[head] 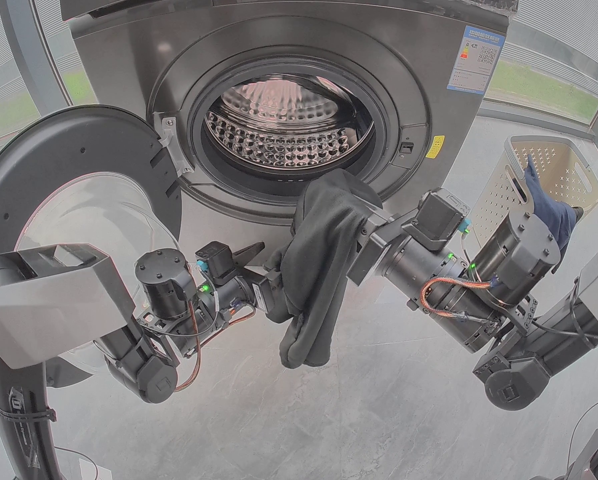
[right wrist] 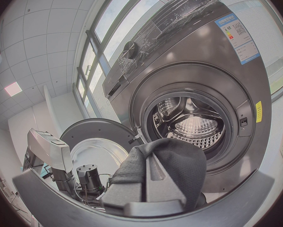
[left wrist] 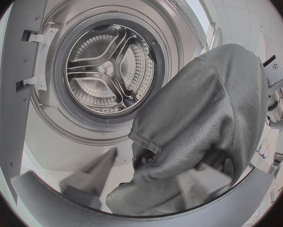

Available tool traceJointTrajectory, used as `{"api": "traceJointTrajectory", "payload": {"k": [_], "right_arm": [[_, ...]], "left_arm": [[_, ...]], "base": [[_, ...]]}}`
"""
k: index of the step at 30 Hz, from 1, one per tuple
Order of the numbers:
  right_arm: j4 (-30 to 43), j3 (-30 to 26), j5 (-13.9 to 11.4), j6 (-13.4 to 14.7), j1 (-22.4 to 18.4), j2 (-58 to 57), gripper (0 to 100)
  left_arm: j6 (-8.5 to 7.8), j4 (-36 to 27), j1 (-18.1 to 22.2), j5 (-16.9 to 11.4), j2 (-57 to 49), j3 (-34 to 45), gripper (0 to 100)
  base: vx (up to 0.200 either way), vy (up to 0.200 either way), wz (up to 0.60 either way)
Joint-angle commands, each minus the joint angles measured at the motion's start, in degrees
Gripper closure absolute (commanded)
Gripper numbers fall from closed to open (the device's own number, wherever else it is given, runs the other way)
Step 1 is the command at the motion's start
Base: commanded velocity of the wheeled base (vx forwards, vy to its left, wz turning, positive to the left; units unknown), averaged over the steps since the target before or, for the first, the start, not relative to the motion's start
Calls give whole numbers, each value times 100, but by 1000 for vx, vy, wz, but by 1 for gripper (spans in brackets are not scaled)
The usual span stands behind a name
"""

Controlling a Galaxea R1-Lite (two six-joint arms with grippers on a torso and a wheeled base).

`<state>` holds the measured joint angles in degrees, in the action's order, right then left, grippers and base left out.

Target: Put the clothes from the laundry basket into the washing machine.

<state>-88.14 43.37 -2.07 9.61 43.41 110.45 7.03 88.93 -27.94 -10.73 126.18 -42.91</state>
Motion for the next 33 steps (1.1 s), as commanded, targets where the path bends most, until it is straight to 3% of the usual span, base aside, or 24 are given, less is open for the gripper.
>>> {"api": "traceJointTrajectory", "payload": {"k": [1, 5, 12, 17, 23, 33], "right_arm": [[-10, -13, 5, 15, 1, 21, 100], [-10, -48, 5, 24, 1, 56, 100], [-10, -180, -4, 33, -96, 56, 100], [-19, -330, -4, 41, -210, 161, 100], [-10, -453, -12, 33, -228, 170, 100], [-10, -541, -4, 15, -219, 267, 100]], "left_arm": [[0, 10, 43, 53, 11, -156, 100], [61, 10, 78, 326, -138, -350, 100], [70, 19, 140, 378, -674, -306, 100], [325, 10, 228, 712, -1298, -200, 100], [509, 1, 228, 686, -2045, 204, 100], [536, 10, 87, 660, -2634, 178, 100]], "base": [[0, 0, 0], [0, 0, 0], [0, 0, 0], [0, 0, 0], [0, 0, 0], [0, 0, 0]]}}
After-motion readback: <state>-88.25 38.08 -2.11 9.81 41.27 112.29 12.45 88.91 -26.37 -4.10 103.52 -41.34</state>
